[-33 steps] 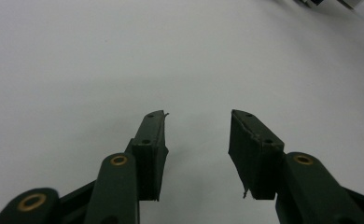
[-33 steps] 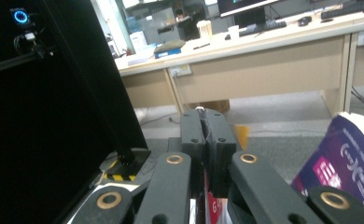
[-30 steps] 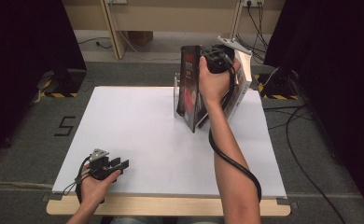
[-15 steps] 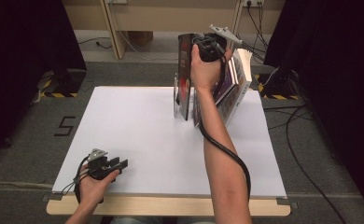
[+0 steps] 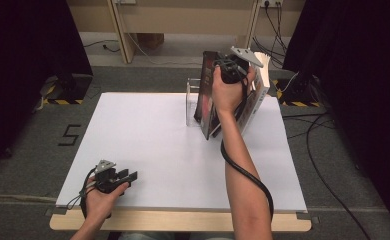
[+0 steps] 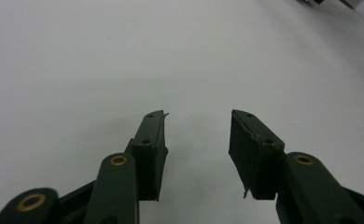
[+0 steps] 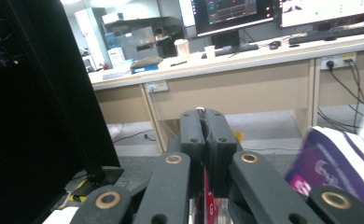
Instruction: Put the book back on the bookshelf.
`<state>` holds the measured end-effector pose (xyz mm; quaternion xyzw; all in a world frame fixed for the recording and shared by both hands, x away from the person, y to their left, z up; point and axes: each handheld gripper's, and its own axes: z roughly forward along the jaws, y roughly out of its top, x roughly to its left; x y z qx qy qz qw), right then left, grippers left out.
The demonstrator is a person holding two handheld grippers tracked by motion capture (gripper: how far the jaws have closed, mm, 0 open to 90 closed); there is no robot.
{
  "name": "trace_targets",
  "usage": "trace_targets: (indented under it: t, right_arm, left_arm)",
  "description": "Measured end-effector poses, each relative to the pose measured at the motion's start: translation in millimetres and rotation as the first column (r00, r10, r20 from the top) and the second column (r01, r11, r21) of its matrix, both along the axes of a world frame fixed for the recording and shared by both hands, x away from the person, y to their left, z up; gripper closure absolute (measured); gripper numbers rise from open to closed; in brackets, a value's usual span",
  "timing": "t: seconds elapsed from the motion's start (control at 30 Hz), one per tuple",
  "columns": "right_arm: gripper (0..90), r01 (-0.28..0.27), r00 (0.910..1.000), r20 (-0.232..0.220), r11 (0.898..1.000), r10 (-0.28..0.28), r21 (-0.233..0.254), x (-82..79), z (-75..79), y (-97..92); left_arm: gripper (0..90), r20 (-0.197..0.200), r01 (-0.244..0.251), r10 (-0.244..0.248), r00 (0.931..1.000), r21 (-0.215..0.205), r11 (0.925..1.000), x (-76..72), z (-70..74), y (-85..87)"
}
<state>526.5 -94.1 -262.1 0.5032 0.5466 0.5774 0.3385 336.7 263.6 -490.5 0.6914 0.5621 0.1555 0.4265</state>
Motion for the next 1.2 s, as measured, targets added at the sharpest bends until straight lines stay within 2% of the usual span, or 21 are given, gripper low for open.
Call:
trace_targets:
  t: [0.03, 0.07, 0.17, 0.2, 0.23, 0.27, 0.3, 0.4, 0.5, 0.57, 0.67, 0.73, 0.83, 1.0, 1.1, 1.13, 1.2]
  right_arm:
    - [87.7, 0.012, 0.9999, 0.012, 1.0, -0.012, -0.017, -9.1, -5.5, -5.6]
    - [87.7, 0.012, 0.9999, 0.012, 1.0, -0.012, -0.017, -9.1, -5.5, -5.6]
    - [87.6, 0.015, 0.9997, 0.018, 0.999, -0.014, -0.041, -23.6, -16.3, -12.8]
    - [87.5, 0.009, 0.9997, 0.023, 0.999, -0.008, -0.046, -35.4, -25.8, -16.8]
    - [87.5, 0.009, 0.9997, 0.023, 0.999, -0.008, -0.046, -35.4, -25.8, -16.8]
    - [87.5, 0.008, 0.9995, 0.03, 0.999, -0.006, -0.047, -47.0, -34.7, -20.1]
    - [87.5, 0.008, 0.9995, 0.03, 0.999, -0.006, -0.047, -47.0, -34.7, -20.1]
    - [87.3, 0.003, 0.9992, 0.04, 0.999, -0.001, -0.039, -60.3, -42.4, -25.6]
    - [87.0, 0.004, 0.9992, 0.041, 0.998, -0.001, -0.057, -70.1, -45.6, -29.5]
    - [86.7, 0.001, 0.9995, 0.031, 0.999, 0.0, -0.038, -77.1, -47.1, -35.2]
    - [86.1, 0.006, 0.9996, 0.026, 0.999, -0.005, -0.04, -81.5, -48.4, -38.7]
    - [84.3, -0.005, 0.9999, 0.009, 1.0, 0.005, -0.027, -84.4, -50.1, -42.5]
    - [78.8, -0.031, 0.9985, -0.046, 0.999, 0.03, -0.013, -84.4, -54.1, -47.4]
    - [75.1, -0.061, 0.9916, -0.116, 0.998, 0.058, -0.022, -76.3, -60.8, -53.1]
    - [74.8, -0.102, 0.9795, -0.177, 0.995, 0.097, -0.019, -66.1, -60.5, -52.8]
    - [74.8, -0.102, 0.9795, -0.177, 0.995, 0.097, -0.019, -66.1, -60.5, -52.8]
    - [76.2, -0.123, 0.9705, -0.211, 0.992, 0.117, -0.012, -60.6, -60.5, -52.2]
  left_arm:
    - [55.2, 0.0, 0.001, -0.001, 1.0, 0.001, 1.0, 0.0, -0.3, -0.6]
    - [55.2, 0.0, 0.002, -0.002, 1.0, 0.003, 1.0, 0.0, -0.5, -1.1]
    - [55.2, 0.001, 0.007, -0.007, 1.0, 0.006, 1.0, -0.4, -0.9, -3.4]
    - [55.1, 0.0, 0.007, -0.007, 1.0, 0.005, 1.0, -0.3, -1.2, -4.0]
    - [55.1, -0.001, 0.009, -0.009, 1.0, 0.006, 0.9999, -0.1, -1.5, -4.4]
    - [55.1, -0.002, 0.008, -0.008, 1.0, 0.008, 0.9999, 0.0, -1.6, -4.9]
    - [55.1, -0.003, 0.01, -0.01, 0.9999, 0.011, 0.9999, 0.2, -1.8, -5.3]
    - [55.0, -0.001, 0.013, -0.013, 0.9999, 0.012, 0.9998, -0.3, -1.4, -7.2]
    - [54.9, 0.001, 0.015, -0.015, 0.9999, 0.012, 0.9998, -0.7, -1.2, -8.5]
    - [54.8, 0.003, 0.016, -0.016, 0.9999, 0.014, 0.9998, -0.8, -0.9, -8.7]
    - [54.8, 0.008, 0.013, -0.013, 0.9999, 0.011, 0.9998, -1.2, 0.2, -8.0]
    - [54.8, 0.006, 0.013, -0.013, 0.9999, 0.013, 0.9998, -1.1, 0.3, -7.6]
    - [54.8, 0.007, 0.014, -0.014, 0.9999, 0.011, 0.9998, -1.4, 0.4, -7.8]
    - [54.7, 0.008, 0.014, -0.014, 0.9999, 0.011, 0.9998, -1.1, 0.7, -8.0]
    - [54.7, 0.007, 0.017, -0.017, 0.9998, 0.011, 0.9998, -1.0, 0.4, -8.6]
    - [54.7, 0.008, 0.018, -0.018, 0.9998, 0.011, 0.9998, -1.0, 0.6, -8.7]
    - [54.7, 0.009, 0.018, -0.018, 0.9998, 0.01, 0.9998, -1.1, 0.9, -8.5]
